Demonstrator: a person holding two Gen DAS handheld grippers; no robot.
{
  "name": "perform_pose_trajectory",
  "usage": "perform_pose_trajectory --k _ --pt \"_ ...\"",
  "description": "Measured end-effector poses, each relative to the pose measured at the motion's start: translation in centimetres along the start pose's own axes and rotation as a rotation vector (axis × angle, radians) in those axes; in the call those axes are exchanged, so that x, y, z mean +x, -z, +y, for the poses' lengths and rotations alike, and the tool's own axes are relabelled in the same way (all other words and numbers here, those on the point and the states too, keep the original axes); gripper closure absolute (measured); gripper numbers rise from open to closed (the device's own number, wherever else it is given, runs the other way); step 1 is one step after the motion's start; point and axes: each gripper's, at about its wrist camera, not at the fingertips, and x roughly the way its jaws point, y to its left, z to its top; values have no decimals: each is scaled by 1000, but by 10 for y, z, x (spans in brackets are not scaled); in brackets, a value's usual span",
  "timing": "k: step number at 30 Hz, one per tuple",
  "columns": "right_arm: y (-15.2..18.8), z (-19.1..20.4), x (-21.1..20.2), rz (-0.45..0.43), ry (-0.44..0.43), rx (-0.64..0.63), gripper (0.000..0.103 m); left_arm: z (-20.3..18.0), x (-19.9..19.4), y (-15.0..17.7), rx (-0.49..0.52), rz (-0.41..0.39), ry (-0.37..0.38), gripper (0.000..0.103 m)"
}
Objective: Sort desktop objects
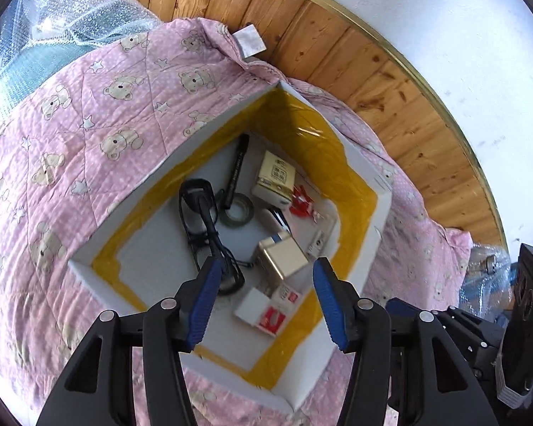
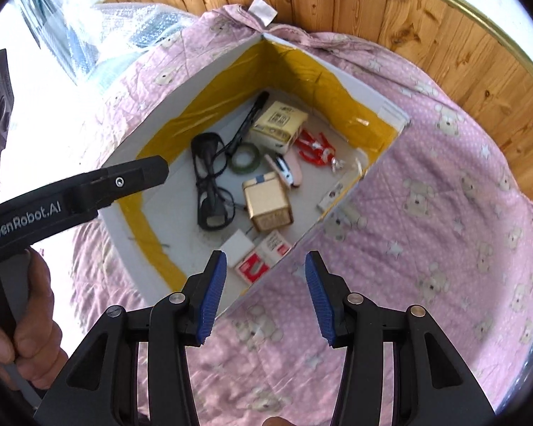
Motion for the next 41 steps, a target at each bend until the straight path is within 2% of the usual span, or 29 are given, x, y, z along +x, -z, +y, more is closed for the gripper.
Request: perform_pose_trajectory --k 8,17,19,23,41 --pt "16 16 -18 -9 64 -24 53 -10 -25 22 23 -14 12 46" --pt "27 28 -28 -14 61 -37 51 -17 -43 39 50 -22 7 46" --pt "28 32 -31 -20 67 -49 45 -16 -46 41 52 -24 6 46" --pt "28 41 -35 -29 76 -74 40 -16 -50 45 54 -25 3 46" --pt "25 56 -39 -41 93 -118 39 -9 -58 53 39 -27 4 46"
